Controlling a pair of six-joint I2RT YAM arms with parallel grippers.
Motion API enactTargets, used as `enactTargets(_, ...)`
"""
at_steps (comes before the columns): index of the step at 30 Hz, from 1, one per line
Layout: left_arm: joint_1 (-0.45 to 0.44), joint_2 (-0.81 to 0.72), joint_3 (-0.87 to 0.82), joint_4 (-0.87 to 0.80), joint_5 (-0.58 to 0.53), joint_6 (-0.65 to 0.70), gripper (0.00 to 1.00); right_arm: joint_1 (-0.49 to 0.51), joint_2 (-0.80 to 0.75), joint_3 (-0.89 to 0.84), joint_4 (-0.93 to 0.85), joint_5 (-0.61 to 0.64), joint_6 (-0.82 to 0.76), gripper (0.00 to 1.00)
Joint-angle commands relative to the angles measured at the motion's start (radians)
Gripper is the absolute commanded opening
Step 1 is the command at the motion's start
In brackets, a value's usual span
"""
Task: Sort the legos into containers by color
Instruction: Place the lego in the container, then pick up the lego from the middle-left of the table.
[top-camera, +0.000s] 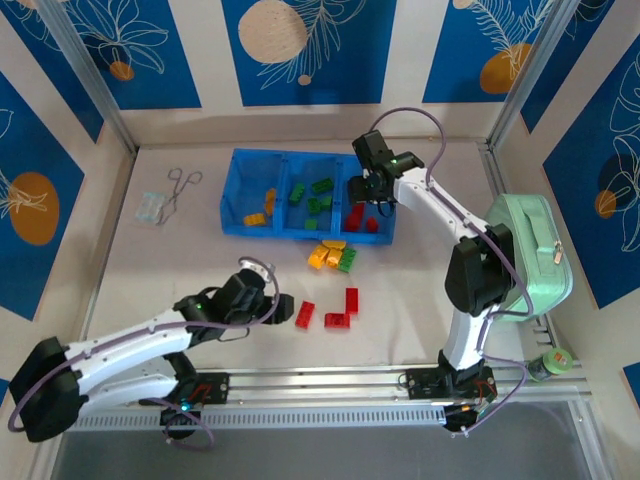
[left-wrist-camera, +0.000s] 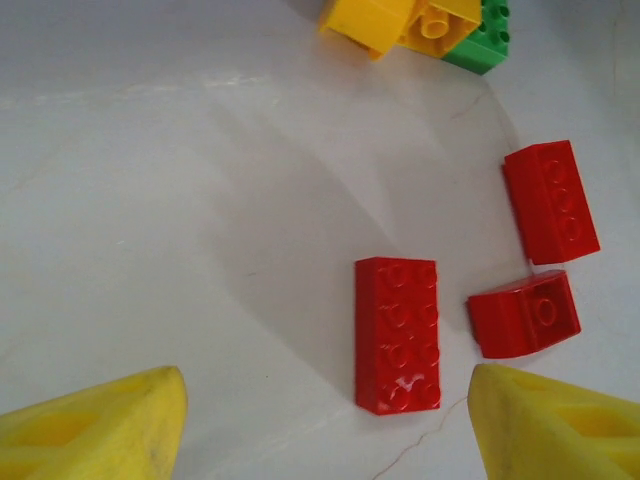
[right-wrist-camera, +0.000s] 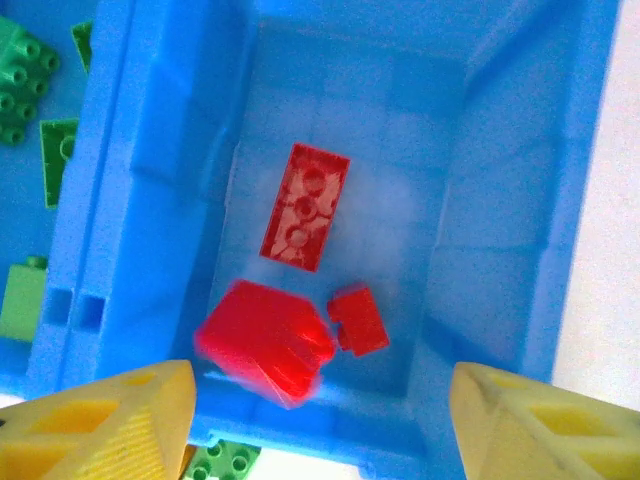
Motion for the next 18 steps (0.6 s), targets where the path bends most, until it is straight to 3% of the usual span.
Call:
enactTargets(1, -0.018, 0.076, 0.044, 0.059, 0.037, 0.015, 0.74, 0.043, -0.120, -0.090, 0.030, 0.029, 0.034, 0.70)
enactTargets(8, -0.057, 0.269, 0.143, 0.058, 0.066, 0.051, 0.72, 0.084, -0.342, -0.337, 0.127, 0.012, 0.088, 0.70)
enactTargets(18, -0.084, 0.478, 0.251, 0.020, 0.100, 0.069, 0.70, 0.081, -0.546, -0.571, 0.169, 0.000, 0.156, 0.71)
